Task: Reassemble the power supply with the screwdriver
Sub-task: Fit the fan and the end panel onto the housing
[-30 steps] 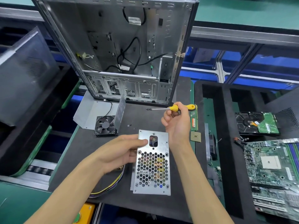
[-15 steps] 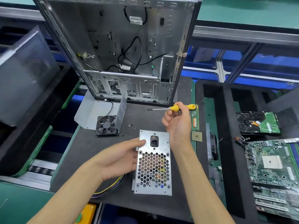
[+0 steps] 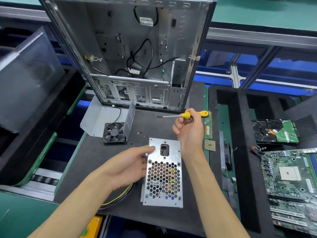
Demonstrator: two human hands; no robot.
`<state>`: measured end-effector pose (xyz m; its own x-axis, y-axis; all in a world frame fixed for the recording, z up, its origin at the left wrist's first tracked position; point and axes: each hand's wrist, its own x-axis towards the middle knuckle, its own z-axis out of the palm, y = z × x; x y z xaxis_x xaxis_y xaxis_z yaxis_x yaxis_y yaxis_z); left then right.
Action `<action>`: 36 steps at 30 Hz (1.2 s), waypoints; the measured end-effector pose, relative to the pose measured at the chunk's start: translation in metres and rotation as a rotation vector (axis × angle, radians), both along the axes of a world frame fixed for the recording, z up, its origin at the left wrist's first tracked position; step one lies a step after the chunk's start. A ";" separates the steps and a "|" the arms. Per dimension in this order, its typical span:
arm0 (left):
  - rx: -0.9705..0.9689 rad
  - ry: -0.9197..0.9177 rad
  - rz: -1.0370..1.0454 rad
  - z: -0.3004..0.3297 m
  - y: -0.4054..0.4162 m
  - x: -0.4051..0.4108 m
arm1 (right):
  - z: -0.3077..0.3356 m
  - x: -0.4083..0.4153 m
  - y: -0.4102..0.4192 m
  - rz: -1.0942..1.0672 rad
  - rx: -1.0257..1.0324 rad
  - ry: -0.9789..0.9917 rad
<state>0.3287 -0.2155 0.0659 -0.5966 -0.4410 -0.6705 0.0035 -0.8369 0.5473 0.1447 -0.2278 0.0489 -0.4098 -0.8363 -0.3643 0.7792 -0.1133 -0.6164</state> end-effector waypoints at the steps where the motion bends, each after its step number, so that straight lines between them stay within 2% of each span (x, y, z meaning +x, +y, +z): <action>1: 0.010 0.002 0.013 0.000 0.000 0.000 | 0.000 0.000 0.000 0.001 -0.001 -0.001; 8: -0.070 0.038 -0.047 0.005 0.000 0.000 | -0.001 -0.003 0.000 -0.002 -0.011 -0.003; 19: 0.126 0.159 -0.067 0.005 -0.003 0.000 | -0.003 -0.007 -0.001 0.011 -0.005 0.002; 28: -0.032 0.121 -0.076 0.000 -0.007 0.004 | 0.000 -0.003 0.001 0.005 -0.019 0.023; 32: -0.063 0.131 -0.075 -0.002 -0.005 0.007 | 0.008 -0.005 0.003 -0.004 -0.044 0.173; 36: -0.056 0.140 -0.054 -0.004 -0.005 0.010 | 0.025 -0.009 0.009 -0.005 -0.138 0.527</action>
<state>0.3391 -0.2200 0.0620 -0.7059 -0.4403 -0.5548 0.0390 -0.8062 0.5903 0.1357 -0.2186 0.0743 -0.5111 -0.8595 0.0043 0.3677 -0.2231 -0.9028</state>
